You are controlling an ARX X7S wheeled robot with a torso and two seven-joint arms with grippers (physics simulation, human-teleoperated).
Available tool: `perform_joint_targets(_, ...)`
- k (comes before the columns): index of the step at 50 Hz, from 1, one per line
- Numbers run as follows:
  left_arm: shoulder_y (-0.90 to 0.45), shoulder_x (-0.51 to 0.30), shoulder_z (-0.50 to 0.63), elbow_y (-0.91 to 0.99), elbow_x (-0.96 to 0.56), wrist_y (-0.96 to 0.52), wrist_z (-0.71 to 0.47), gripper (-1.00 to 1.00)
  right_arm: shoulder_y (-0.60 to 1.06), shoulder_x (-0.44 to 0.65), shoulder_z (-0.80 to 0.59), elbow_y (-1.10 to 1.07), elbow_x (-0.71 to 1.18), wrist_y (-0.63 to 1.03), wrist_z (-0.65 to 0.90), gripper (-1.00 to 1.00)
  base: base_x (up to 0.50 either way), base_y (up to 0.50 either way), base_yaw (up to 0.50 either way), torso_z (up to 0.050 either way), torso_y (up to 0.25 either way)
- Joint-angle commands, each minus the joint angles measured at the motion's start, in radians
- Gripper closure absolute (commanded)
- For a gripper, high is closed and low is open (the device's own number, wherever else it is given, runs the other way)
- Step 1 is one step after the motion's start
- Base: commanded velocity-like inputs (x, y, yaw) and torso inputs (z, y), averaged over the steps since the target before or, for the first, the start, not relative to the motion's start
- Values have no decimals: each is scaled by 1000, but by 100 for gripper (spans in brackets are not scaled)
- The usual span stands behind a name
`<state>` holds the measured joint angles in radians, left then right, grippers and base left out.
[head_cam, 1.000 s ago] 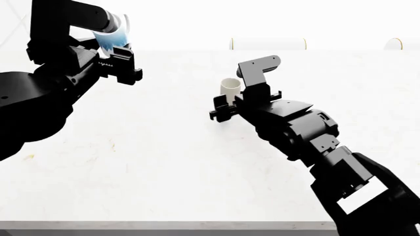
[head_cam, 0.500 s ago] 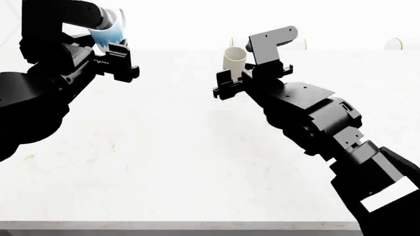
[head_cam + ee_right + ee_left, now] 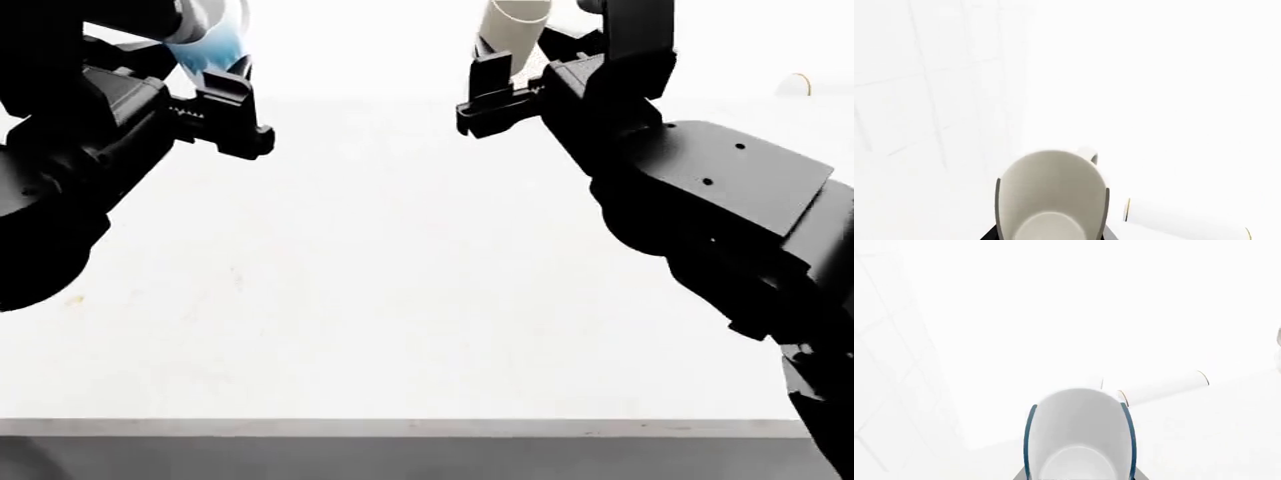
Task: Pick the mug and mug and place them in the sink. Then turn on the water.
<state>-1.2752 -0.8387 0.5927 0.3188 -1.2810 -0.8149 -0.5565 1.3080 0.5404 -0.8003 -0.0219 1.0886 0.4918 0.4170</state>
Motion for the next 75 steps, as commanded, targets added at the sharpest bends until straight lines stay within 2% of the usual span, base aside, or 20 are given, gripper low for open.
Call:
perform_joint_targets(1, -20, -42, -33, 81, -64, -20, -43, 100, 16, 74, 63, -199, 37, 14, 68, 100, -500, -1, 0, 0, 0)
perform_joint_targets(17, -47, -72, -65, 151, -136, -38, -92, 100, 15, 105, 91, -300, 76, 10, 94, 100, -500, -1, 0, 1, 0)
perform_joint_targets(44, -68, -28, -60, 170, -162, -38, -121, 100, -22, 109, 99, -316, 95, -8, 95, 100, -500, -1, 0, 0, 0)
perform_joint_targets(75, -60, -28, -62, 180, -170, -31, -126, 100, -41, 101, 99, -325, 93, -24, 90, 100, -314, -468, 0, 0, 0)
